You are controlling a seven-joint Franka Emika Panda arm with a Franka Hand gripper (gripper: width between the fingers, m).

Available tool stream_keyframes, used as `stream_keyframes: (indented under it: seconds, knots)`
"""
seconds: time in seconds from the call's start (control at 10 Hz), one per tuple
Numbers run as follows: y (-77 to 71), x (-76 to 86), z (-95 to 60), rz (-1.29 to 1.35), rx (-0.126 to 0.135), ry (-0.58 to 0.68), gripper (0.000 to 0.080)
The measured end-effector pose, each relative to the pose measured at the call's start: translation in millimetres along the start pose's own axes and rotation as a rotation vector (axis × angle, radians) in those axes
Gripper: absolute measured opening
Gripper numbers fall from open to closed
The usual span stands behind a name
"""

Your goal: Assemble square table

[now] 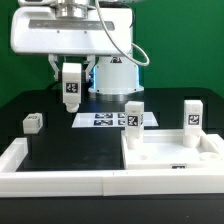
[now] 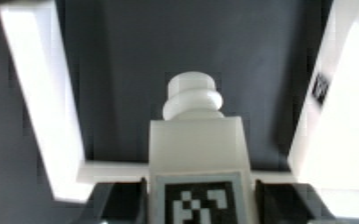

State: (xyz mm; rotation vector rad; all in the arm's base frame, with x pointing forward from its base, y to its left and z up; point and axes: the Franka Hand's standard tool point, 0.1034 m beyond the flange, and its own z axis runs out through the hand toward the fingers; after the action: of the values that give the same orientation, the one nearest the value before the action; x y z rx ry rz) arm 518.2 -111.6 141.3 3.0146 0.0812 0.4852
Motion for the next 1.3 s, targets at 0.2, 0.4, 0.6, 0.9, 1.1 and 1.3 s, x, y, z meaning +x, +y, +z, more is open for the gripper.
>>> stream_keyframes:
  seconds: [0.2,0.4,0.6,0.9,1.1,1.3]
  knots:
    - [2.4,-4.4,1.0,-0.002,-0.015,0.010,0.0288]
    - [-4.6,-8.4,2.3,0.012,0.002,-0.005,0.0288]
    - [-40.1,11.3,2.0,0.066,0.032,0.010,0.0288]
    - [-79.7,66.5,-2.2,0.102,0.059,0.079,0.0288]
    - [-79.9,67.4,-1.0,0.099,0.053,0.088,0.0288]
    - [-79.8,67.1,-0.7,0.099,0.053,0.087,0.0288]
